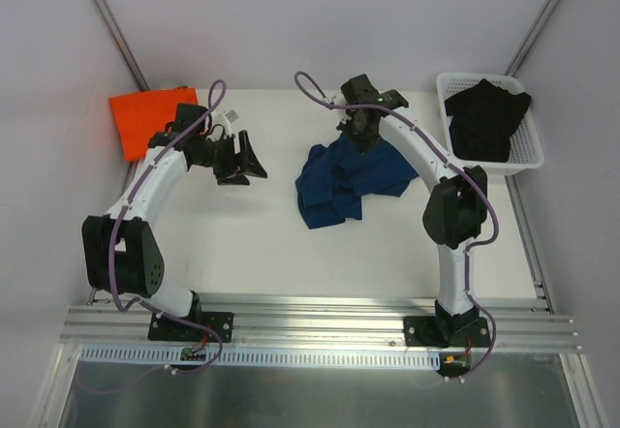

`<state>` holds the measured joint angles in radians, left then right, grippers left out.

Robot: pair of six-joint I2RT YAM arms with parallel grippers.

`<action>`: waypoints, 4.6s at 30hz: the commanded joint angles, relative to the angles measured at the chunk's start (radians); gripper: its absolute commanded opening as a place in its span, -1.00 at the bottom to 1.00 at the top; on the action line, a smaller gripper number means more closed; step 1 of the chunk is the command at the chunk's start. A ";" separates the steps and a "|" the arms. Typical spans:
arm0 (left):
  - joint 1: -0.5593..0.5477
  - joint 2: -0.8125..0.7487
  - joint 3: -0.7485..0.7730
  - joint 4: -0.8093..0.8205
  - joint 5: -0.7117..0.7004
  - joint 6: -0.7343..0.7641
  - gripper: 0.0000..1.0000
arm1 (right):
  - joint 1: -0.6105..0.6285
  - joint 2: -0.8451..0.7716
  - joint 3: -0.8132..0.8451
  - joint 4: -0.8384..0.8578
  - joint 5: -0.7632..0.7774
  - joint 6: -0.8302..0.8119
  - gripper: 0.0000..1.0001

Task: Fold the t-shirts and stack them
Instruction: Flatten out the tshirt

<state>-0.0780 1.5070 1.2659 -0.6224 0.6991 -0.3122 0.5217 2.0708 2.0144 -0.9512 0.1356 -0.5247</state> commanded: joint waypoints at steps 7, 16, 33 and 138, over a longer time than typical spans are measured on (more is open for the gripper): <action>-0.032 0.058 0.024 -0.022 -0.039 0.038 0.39 | -0.028 -0.063 -0.133 -0.026 -0.048 0.040 0.18; -0.019 0.036 0.075 -0.020 -0.062 0.030 0.44 | -0.016 0.038 -0.140 -0.050 -0.087 0.066 0.02; 0.021 0.045 0.101 -0.022 -0.046 0.005 0.46 | 0.047 0.104 -0.143 -0.063 -0.116 0.075 -0.31; 0.072 -0.019 0.044 -0.002 0.010 -0.074 0.47 | 0.037 0.029 0.061 -0.015 0.085 -0.017 -0.99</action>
<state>-0.0174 1.5196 1.3064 -0.6331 0.6788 -0.3622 0.5659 2.1757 2.0357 -0.9569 0.1963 -0.5243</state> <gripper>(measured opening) 0.739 0.019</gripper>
